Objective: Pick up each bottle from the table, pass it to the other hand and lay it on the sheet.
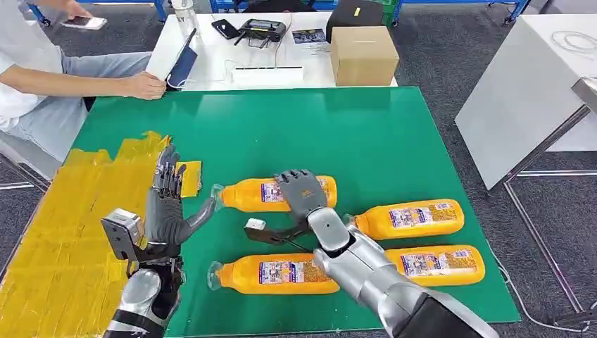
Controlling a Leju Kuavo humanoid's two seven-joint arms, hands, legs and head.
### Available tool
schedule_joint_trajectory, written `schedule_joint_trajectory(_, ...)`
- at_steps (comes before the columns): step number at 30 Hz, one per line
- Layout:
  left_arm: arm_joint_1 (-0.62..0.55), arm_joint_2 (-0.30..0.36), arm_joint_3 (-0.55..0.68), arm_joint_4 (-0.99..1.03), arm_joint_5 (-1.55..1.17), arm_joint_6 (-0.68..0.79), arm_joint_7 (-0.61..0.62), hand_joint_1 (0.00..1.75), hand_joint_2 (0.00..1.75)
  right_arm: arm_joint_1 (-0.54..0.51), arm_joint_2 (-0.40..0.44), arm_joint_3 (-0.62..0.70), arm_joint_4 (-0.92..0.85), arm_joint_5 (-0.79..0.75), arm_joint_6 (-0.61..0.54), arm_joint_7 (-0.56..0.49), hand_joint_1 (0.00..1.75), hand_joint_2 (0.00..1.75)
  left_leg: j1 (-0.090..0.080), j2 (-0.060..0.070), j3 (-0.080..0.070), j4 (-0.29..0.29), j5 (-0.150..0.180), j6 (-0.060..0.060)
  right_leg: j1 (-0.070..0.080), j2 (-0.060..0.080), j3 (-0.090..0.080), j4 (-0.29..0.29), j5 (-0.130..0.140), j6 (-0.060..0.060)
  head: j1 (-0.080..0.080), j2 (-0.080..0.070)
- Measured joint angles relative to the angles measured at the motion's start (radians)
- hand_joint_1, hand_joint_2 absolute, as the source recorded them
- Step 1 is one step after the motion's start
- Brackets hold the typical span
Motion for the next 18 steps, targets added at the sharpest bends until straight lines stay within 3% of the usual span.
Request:
schedule_joint_trajectory(8, 0.003, 0.0, -0.005, -0.002, -0.009, 0.001, -0.001, 0.0, 1.75, 0.069, -0.021, -0.149, -0.148, -0.063, -0.19, -0.119, 1.75, 1.75, 0.0, 0.0, 0.0, 0.0, 0.0, 0.0, 0.0, 0.0, 0.0, 0.0, 0.0, 0.0, 0.0, 0.0)
schedule_joint_trajectory(18, 0.003, 0.0, -0.019, -0.002, -0.014, 0.013, -0.009, 0.0, 1.75, 0.125, -0.036, -0.283, -0.261, -0.168, -0.213, -0.196, 1.75, 1.75, 0.0, 0.0, 0.0, 0.0, 0.0, 0.0, 0.0, 0.0, 0.0, 0.0, 0.0, 0.0, 0.0, 0.0)
